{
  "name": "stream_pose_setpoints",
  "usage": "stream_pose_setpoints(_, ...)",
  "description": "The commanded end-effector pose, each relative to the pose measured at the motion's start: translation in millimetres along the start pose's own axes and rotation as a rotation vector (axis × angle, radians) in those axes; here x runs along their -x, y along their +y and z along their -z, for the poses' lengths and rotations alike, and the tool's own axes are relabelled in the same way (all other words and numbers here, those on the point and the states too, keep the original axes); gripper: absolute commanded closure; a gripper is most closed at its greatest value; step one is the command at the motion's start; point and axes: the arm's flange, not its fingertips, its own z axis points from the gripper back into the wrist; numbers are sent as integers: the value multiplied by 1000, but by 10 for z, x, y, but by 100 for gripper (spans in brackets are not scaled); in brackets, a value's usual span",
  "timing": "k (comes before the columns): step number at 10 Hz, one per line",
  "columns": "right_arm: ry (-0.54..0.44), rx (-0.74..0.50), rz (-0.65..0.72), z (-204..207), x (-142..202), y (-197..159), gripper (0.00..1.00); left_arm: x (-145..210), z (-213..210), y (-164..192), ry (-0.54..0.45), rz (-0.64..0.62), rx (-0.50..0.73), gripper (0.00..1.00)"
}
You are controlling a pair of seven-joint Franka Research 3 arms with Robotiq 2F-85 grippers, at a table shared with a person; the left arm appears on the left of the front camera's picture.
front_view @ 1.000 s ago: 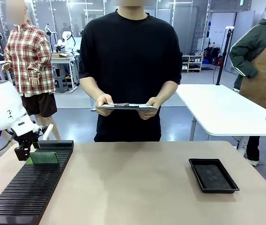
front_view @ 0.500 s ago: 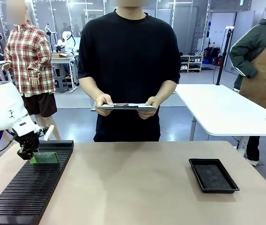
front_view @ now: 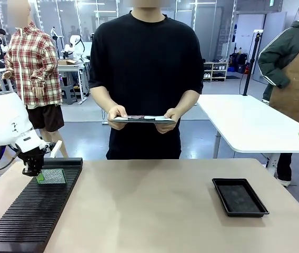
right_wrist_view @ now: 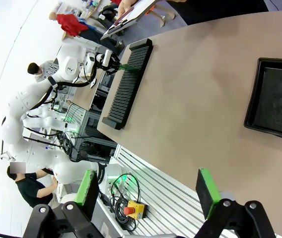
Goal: Inspect the PCB.
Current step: Pick up the Blank PCB and present it to the human.
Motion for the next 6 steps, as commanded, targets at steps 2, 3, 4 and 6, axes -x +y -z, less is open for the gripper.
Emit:
stream_pose_setpoints(2, -10, -16, -19, -3, -15, -5, 0, -63, -158, 13, 4, -40, 54, 100)
stream_pose_setpoints(3, -10, -16, -19, -3, -15, -5, 0, -91, -344, -24, 4, -98, 32, 100)
stream_pose_setpoints(4, -10, -16, -19, -3, -15, -5, 0, -105, -601, -71, -38, -167, 29, 100)
stream_pose_setpoints(6, -10, -16, -19, -3, -15, -5, 0, -19, -1071, -261, -194, -290, 77, 100)
